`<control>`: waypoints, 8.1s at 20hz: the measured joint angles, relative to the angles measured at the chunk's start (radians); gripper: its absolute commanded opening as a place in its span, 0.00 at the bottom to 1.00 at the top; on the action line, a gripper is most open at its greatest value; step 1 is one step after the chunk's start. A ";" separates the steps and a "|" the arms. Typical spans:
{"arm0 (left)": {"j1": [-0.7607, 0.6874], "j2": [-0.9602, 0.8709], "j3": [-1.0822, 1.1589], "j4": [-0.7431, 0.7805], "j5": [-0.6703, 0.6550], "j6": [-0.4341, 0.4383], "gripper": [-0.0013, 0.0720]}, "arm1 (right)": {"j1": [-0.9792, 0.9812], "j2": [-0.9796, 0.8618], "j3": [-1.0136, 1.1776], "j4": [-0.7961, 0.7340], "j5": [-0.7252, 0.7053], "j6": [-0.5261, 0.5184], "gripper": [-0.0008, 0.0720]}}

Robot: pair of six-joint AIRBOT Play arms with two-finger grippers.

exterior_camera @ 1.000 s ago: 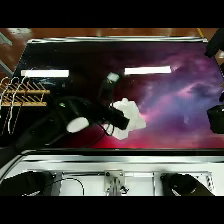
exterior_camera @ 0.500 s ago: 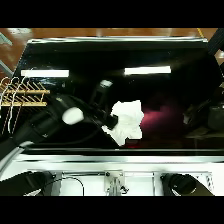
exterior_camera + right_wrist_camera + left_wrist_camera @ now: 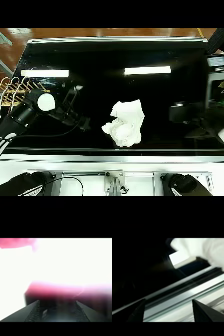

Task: Fold the shirts.

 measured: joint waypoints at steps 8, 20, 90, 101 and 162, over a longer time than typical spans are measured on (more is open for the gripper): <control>0.017 -0.048 -0.280 -0.454 0.362 0.050 0.94 | -0.449 -0.306 -0.042 0.618 -0.116 -0.240 0.94; -0.123 -0.246 -0.246 -0.769 0.704 0.085 0.61 | -0.520 -0.608 -0.045 0.722 -0.137 -0.354 0.94; 0.284 0.206 0.654 -0.303 -0.200 0.107 0.07 | -0.415 0.197 0.389 0.531 0.105 -0.415 0.09; 0.284 0.122 0.040 -0.353 0.108 0.173 0.07 | -0.415 0.037 0.079 0.531 0.187 -0.393 0.09; 0.071 0.278 -0.150 -0.455 0.581 0.069 0.07 | -0.416 -0.210 0.137 0.666 -0.179 -0.396 0.10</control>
